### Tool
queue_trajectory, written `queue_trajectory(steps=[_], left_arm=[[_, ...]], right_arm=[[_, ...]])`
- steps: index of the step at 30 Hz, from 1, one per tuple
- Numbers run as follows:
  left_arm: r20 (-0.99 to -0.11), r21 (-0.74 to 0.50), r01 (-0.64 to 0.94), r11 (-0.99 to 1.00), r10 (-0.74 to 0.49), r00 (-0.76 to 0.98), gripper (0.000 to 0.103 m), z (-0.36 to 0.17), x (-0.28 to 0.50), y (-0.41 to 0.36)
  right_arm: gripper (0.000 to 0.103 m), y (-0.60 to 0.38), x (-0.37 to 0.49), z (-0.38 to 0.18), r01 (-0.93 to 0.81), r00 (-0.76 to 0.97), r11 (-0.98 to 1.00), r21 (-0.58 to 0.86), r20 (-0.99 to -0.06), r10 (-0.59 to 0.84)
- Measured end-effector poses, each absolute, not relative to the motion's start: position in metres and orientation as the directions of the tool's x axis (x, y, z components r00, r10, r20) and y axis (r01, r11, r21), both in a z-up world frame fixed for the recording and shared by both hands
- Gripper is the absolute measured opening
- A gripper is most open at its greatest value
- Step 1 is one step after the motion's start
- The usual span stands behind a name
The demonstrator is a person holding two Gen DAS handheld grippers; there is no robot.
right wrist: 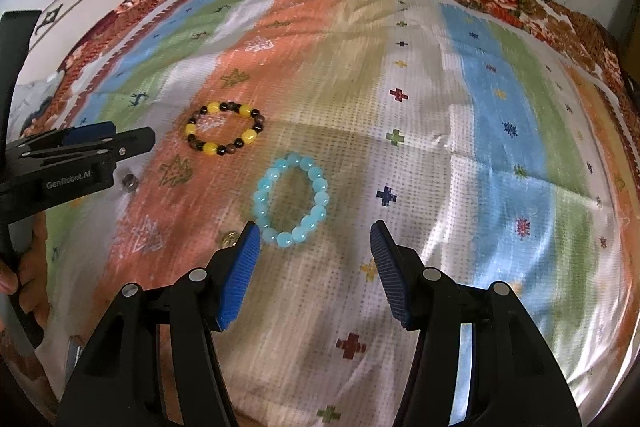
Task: Organize jewelry
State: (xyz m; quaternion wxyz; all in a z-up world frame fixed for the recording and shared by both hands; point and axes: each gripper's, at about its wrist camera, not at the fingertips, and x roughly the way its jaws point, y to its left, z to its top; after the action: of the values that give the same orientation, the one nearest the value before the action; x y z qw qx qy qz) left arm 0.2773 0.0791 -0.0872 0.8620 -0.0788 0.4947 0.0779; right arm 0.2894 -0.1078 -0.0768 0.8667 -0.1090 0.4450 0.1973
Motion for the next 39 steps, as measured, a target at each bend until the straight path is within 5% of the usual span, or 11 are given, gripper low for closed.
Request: queue_trajectory(steps=[35, 39], left_arm=[[-0.905, -0.009, -0.188, 0.982, 0.072, 0.42, 0.066, -0.143, 0.341, 0.089], [-0.907, 0.01, -0.186, 0.982, 0.087, 0.411, 0.062, -0.144, 0.342, 0.088]], right_arm=[[0.057, -0.09, 0.339, -0.12, -0.428, 0.46, 0.904, -0.007, -0.863, 0.211], [0.034, -0.087, 0.337, -0.121, -0.425, 0.469, 0.904, -0.05, -0.866, 0.173]])
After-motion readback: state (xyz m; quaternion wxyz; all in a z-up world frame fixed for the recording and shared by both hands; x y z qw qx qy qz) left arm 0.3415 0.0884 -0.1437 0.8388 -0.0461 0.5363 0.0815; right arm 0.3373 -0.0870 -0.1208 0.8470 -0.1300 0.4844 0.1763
